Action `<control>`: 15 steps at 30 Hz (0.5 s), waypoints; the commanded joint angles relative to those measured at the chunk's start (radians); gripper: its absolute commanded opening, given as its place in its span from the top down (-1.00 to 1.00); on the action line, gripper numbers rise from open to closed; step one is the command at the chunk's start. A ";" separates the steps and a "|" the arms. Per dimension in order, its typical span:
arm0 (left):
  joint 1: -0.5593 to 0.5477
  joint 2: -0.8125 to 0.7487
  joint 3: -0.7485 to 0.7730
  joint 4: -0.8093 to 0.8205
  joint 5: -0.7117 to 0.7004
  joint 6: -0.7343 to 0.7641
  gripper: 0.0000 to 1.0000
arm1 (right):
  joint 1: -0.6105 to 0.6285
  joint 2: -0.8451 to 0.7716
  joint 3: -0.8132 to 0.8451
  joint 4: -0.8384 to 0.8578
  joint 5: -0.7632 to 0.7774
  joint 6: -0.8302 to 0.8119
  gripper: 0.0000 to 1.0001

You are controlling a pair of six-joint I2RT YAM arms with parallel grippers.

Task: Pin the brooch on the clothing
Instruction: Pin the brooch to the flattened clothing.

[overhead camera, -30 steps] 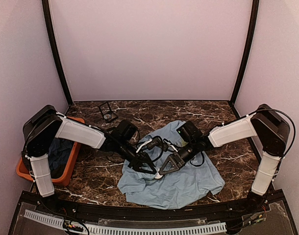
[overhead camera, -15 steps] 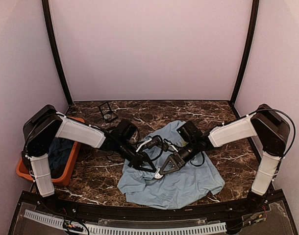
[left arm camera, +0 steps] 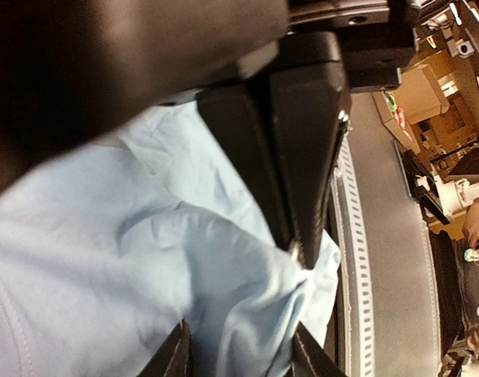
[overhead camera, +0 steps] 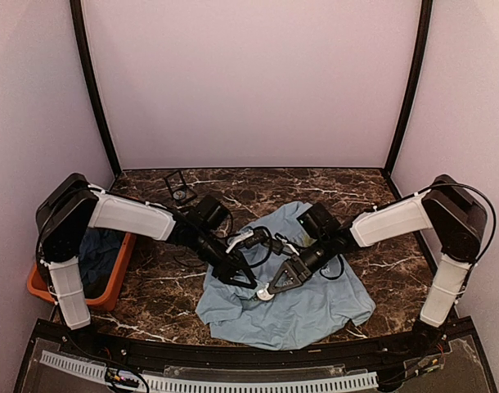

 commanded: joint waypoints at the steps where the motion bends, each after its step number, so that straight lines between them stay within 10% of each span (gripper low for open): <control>1: 0.018 -0.075 0.040 -0.164 -0.178 0.065 0.16 | 0.005 -0.063 -0.029 0.005 -0.028 -0.003 1.00; 7: 0.019 -0.117 0.051 -0.140 -0.276 0.007 -0.11 | 0.006 -0.060 -0.027 -0.008 -0.039 0.008 1.00; 15: 0.019 -0.294 0.019 -0.057 -0.532 -0.129 -0.96 | 0.005 -0.041 -0.005 0.000 -0.048 0.048 1.00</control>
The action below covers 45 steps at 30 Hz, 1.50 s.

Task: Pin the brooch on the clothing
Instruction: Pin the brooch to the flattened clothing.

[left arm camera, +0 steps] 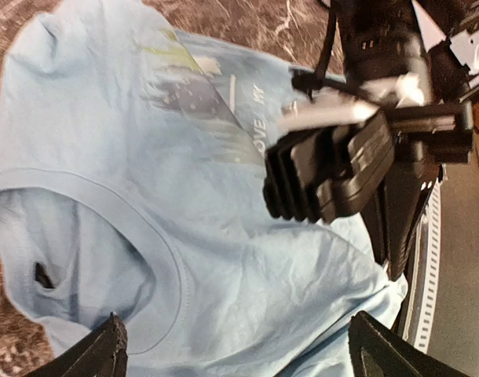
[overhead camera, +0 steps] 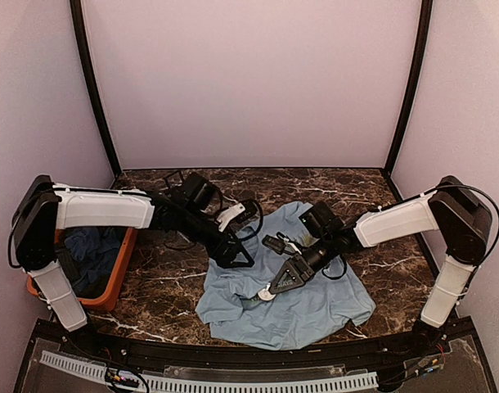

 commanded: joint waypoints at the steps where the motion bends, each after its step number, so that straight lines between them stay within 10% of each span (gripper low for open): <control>1: 0.003 -0.168 -0.018 0.035 -0.195 -0.079 -0.97 | 0.005 0.005 0.018 0.001 -0.023 0.019 1.00; 15: -0.113 -0.174 -0.156 0.258 0.032 -0.319 -0.98 | 0.004 -0.022 -0.005 0.025 -0.024 0.023 1.00; 45: -0.149 -0.029 -0.254 0.502 0.221 -0.346 -0.82 | 0.004 -0.057 -0.037 0.027 -0.031 -0.003 1.00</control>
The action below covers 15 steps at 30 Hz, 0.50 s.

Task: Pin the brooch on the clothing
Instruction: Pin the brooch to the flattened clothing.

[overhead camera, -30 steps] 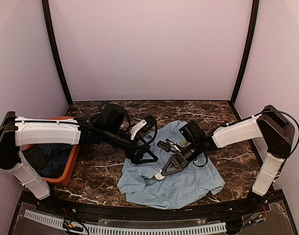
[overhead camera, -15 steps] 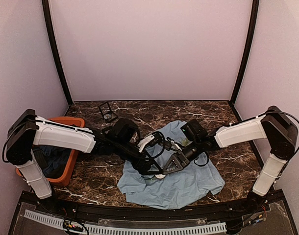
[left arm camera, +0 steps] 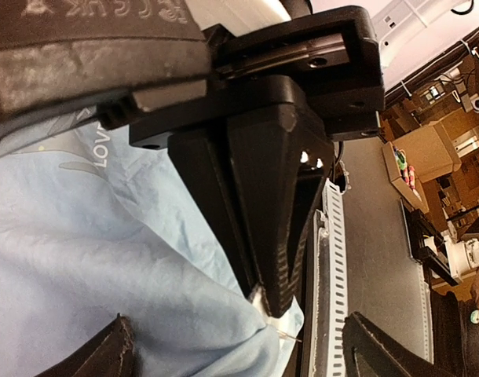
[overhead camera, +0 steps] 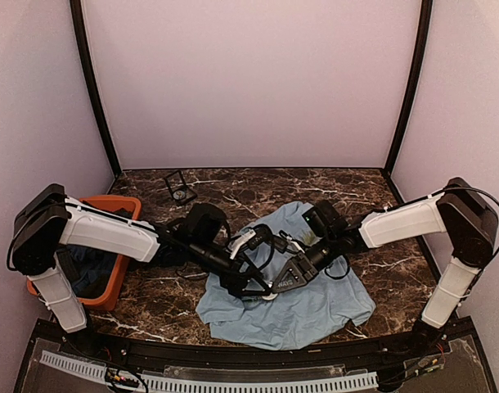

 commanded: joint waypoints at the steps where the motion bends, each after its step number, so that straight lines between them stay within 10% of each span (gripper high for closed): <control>1: 0.013 -0.007 -0.033 0.056 0.079 -0.008 -0.77 | 0.003 -0.010 -0.010 -0.002 -0.016 -0.030 1.00; 15: 0.031 0.047 -0.018 0.074 0.174 -0.004 -0.33 | 0.004 -0.002 0.025 -0.082 -0.001 -0.099 1.00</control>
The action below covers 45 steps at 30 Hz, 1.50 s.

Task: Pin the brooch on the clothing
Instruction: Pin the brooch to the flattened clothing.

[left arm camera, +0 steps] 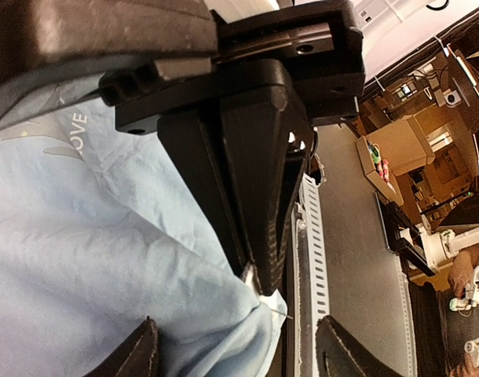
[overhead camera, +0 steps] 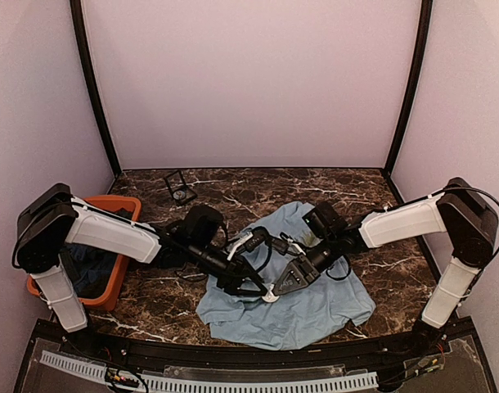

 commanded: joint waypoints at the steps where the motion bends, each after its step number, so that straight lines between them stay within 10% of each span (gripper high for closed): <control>1: 0.001 0.026 0.026 -0.005 0.051 0.011 -0.32 | 0.004 -0.002 0.028 -0.038 -0.003 -0.039 1.00; 45: 0.000 0.107 0.097 -0.087 0.095 0.060 0.02 | 0.007 0.015 0.094 -0.113 0.014 -0.067 1.00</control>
